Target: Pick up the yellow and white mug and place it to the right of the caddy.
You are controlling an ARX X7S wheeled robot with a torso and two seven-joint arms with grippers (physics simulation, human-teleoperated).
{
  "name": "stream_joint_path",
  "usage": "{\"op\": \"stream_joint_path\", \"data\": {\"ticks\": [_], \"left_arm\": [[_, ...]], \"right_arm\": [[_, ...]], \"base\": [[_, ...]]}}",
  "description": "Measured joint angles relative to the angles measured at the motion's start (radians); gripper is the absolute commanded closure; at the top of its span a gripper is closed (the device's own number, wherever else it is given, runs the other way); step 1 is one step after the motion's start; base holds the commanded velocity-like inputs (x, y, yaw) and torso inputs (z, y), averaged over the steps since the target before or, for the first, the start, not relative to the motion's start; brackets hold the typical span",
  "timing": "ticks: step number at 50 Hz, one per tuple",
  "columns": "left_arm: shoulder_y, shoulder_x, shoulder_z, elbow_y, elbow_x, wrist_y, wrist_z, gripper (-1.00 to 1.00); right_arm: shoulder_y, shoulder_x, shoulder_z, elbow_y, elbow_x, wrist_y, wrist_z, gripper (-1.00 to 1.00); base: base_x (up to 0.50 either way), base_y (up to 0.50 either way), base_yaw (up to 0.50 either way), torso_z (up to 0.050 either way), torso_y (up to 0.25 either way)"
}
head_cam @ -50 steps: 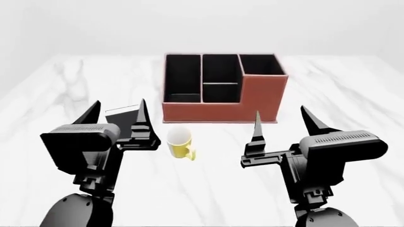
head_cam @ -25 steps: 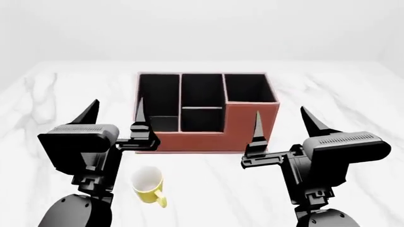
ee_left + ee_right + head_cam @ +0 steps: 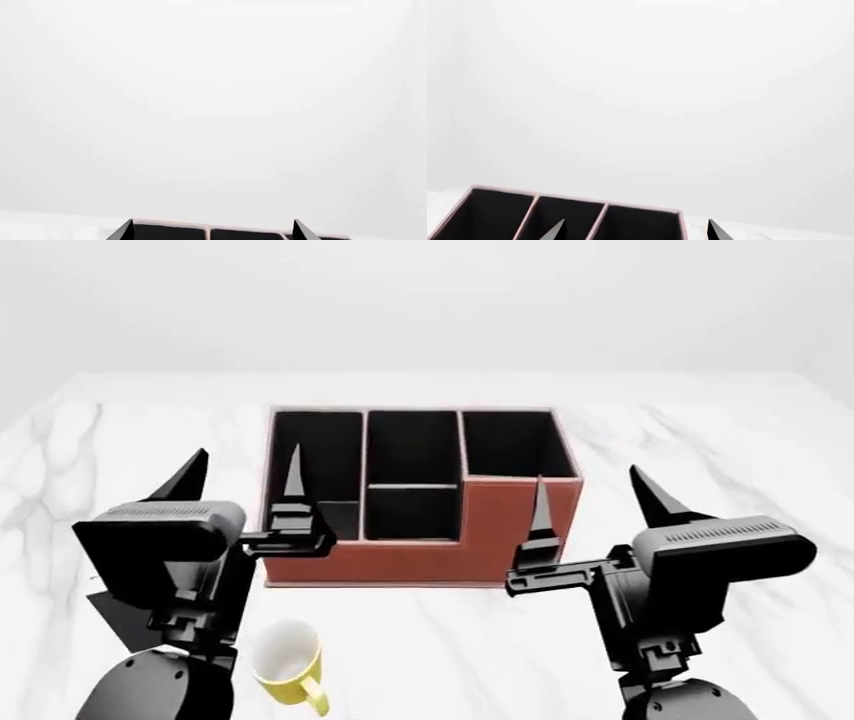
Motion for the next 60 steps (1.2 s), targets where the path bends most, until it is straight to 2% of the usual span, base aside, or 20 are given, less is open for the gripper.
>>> {"op": "stream_joint_path", "data": {"ticks": [17, 28, 36, 47, 60], "left_arm": [[0.004, -0.021, 0.011, 0.008, -0.011, 0.022, -0.012, -1.0], [-0.003, -0.032, 0.009, 0.006, -0.03, 0.017, -0.031, -1.0], [-0.008, -0.044, 0.011, 0.017, -0.033, 0.013, -0.046, -1.0], [-0.014, -0.063, 0.013, 0.04, -0.029, 0.008, -0.065, -1.0], [-0.025, -0.076, 0.01, 0.049, -0.029, 0.002, -0.084, -1.0]], "right_arm": [[0.006, 0.014, -0.02, -0.004, 0.005, 0.012, 0.003, -1.0], [0.033, 0.039, -0.078, -0.033, -0.003, 0.069, -0.014, -1.0], [0.086, 0.06, -0.182, -0.057, -0.016, 0.18, -0.045, -1.0], [0.142, 0.083, -0.327, -0.063, 0.017, 0.288, -0.142, -1.0], [0.166, 0.102, -0.424, -0.078, 0.078, 0.36, -0.238, -1.0]], "base": [[0.0, 0.0, 0.0, 0.006, -0.244], [0.0, 0.0, 0.0, 0.0, 0.0], [0.0, 0.0, 0.0, 0.0, 0.0], [0.0, 0.0, 0.0, 0.0, 0.0], [0.0, 0.0, 0.0, 0.0, 0.0]]}}
